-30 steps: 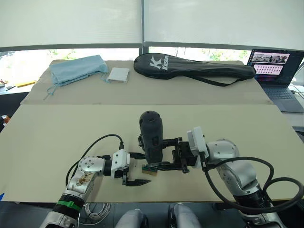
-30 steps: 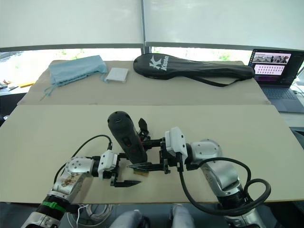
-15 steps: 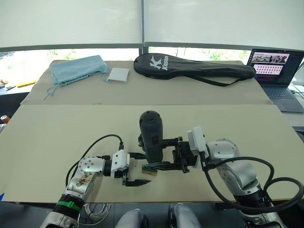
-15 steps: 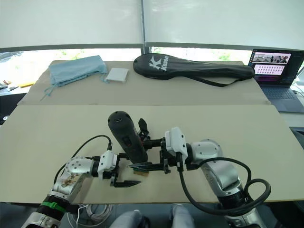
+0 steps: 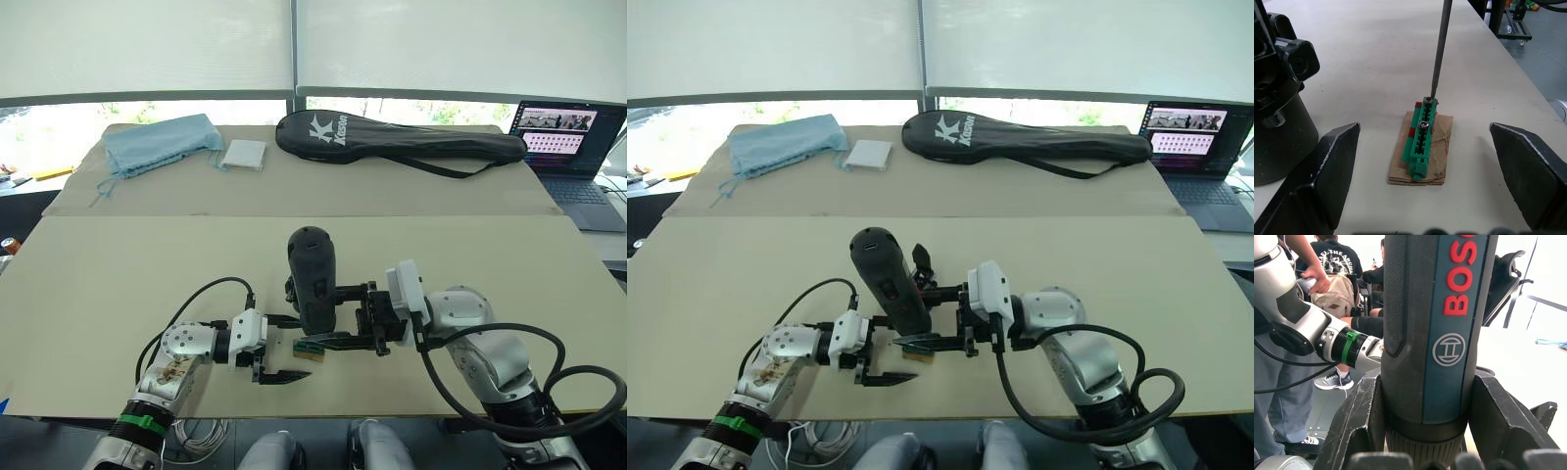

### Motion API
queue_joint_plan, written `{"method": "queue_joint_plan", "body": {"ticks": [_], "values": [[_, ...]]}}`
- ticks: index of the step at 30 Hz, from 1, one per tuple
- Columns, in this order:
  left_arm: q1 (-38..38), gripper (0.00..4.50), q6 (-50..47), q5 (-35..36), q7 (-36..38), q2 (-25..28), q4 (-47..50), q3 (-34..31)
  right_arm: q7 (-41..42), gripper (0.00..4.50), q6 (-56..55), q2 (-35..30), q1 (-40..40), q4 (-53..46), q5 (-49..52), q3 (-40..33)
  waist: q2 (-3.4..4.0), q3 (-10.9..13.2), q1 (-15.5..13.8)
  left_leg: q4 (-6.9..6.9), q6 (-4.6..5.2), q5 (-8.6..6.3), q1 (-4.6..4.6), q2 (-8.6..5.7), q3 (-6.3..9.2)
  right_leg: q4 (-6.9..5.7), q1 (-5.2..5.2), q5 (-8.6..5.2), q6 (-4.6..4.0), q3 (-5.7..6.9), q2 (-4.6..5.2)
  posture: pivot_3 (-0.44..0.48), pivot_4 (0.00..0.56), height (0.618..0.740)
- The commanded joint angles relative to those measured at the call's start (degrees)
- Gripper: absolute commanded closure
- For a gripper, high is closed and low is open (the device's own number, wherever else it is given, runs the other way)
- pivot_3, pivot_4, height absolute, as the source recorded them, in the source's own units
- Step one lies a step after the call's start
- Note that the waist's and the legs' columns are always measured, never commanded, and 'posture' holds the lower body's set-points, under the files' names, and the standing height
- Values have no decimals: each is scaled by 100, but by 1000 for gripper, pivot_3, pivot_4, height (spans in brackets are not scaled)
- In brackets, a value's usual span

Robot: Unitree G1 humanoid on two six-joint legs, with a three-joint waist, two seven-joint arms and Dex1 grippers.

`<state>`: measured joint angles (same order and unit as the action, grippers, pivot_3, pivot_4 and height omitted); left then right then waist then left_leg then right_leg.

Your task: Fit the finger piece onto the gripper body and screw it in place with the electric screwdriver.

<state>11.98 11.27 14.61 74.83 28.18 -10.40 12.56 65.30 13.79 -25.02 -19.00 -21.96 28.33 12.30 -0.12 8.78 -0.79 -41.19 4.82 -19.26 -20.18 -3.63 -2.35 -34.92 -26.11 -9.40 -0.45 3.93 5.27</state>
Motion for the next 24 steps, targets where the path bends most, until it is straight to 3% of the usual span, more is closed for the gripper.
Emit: {"method": "queue_joint_plan", "body": {"ticks": [1,24], "values": [[-181,0,-59,-182,30,-31,-222,258,-38,2564,-72,48,-72,-225,211,-85,0,0,0,0,0,0,0,0,0,0,0,0,0,0,0,0,150,740],[-182,0,-115,-179,19,-40,-185,271,36,2564,49,-46,-74,-267,381,-98,1,-1,-1,0,2,-1,0,1,0,1,0,0,0,0,1,0,150,740]]}}
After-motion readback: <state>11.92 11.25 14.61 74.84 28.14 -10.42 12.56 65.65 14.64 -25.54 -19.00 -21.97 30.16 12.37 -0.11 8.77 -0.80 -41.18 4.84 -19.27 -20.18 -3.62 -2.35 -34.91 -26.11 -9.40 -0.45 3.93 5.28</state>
